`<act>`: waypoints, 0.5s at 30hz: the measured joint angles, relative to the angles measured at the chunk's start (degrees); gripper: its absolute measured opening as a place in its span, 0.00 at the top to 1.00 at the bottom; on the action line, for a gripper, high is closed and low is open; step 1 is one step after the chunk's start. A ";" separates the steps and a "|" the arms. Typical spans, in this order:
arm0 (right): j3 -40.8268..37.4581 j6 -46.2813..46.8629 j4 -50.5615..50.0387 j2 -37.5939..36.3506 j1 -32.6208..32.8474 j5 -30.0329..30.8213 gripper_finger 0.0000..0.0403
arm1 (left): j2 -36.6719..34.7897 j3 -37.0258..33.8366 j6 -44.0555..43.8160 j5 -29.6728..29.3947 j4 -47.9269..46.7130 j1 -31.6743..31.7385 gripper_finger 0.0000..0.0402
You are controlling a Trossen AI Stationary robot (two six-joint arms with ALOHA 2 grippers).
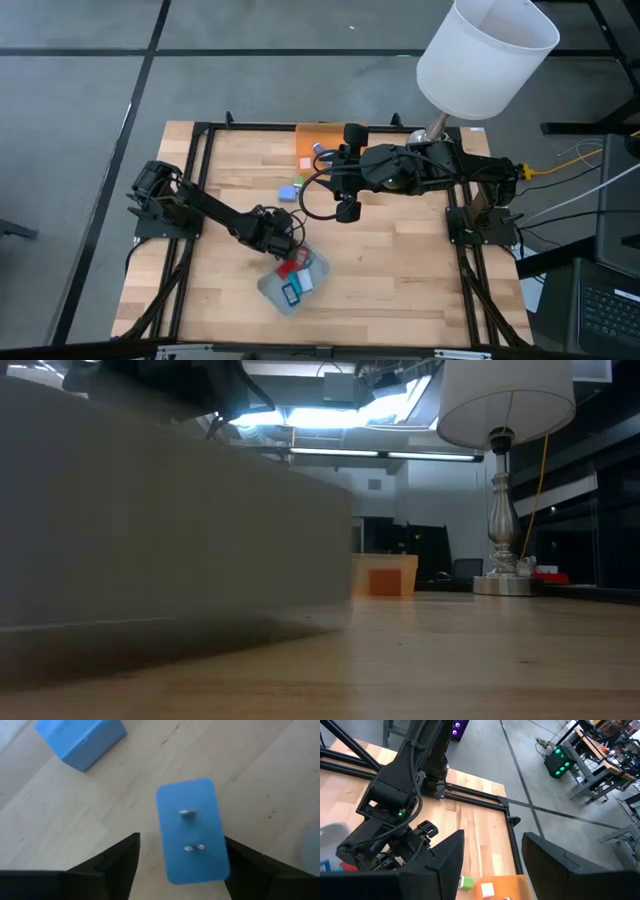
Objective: Pick & Place Office items
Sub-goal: Put the bottom blue charger adapter into the orange bin
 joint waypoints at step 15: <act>0.00 0.46 -0.09 0.00 0.00 0.03 0.51 | -0.15 0.00 6.05 -0.62 0.27 1.04 0.66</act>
